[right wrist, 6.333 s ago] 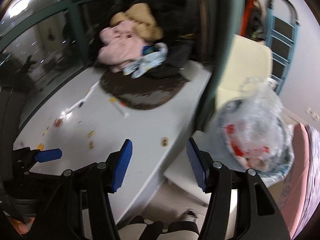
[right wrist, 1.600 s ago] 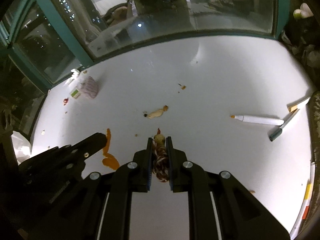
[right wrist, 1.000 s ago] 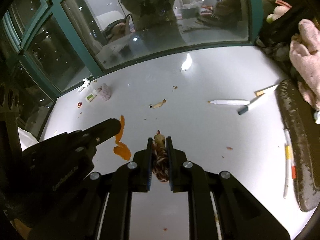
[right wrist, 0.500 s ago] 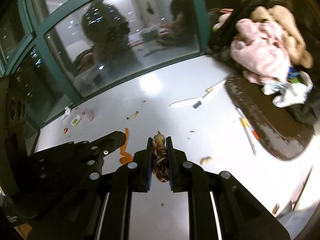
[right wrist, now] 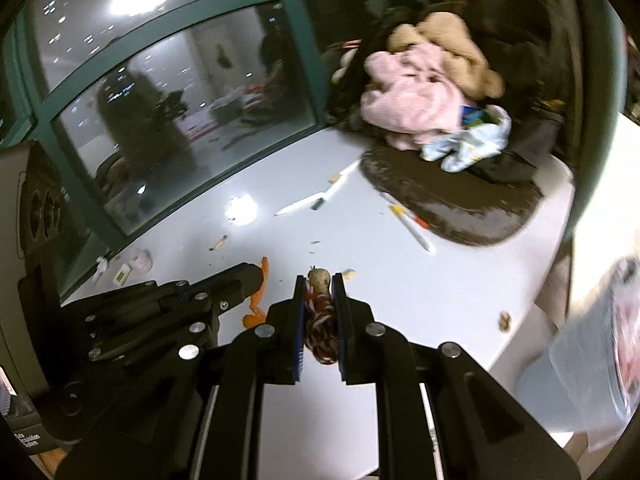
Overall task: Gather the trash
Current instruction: 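Carry the string in the right gripper over to the bin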
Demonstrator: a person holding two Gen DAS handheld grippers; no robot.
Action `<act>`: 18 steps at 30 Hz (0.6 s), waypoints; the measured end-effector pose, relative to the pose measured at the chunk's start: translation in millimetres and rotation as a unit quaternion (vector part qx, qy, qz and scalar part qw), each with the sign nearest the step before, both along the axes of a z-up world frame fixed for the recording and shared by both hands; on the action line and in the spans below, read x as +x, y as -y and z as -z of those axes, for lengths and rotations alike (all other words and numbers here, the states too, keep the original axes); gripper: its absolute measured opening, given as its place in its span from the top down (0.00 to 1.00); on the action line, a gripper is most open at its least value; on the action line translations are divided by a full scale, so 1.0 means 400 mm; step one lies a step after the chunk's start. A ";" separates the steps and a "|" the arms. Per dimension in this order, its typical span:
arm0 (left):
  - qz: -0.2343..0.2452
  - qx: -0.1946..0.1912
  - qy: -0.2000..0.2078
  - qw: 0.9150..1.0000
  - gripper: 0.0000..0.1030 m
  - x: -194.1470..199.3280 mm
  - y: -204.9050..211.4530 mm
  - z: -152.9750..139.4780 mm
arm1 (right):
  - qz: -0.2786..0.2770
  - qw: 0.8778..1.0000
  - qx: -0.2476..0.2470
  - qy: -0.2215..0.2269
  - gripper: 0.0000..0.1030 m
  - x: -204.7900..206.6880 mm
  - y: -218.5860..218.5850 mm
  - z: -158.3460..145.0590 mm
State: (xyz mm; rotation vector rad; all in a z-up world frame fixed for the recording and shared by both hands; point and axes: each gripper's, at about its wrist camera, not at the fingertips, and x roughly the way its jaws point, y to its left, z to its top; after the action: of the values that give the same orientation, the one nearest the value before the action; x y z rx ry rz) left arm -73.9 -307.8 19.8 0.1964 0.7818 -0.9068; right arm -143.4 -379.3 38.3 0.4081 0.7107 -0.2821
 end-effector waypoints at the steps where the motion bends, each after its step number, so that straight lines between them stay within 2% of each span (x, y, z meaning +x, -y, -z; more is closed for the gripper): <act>1: 0.012 0.001 0.001 1.000 0.99 -0.018 0.012 -0.001 | 0.008 1.000 0.000 0.000 0.87 -0.015 0.006 -0.001; 9: 0.075 -0.007 0.006 0.997 0.99 -0.136 0.144 -0.015 | 0.074 0.997 -0.006 0.004 0.87 -0.166 0.106 -0.011; 18: 0.148 -0.028 0.004 0.989 0.99 -0.308 0.399 -0.044 | 0.139 0.990 -0.024 -0.006 0.87 -0.354 0.307 -0.032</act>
State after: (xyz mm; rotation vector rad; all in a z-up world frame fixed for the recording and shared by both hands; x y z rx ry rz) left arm -197.2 -467.6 37.5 0.2712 0.7287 -1.2070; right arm -284.9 -502.0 50.9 0.4600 0.6574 -0.5654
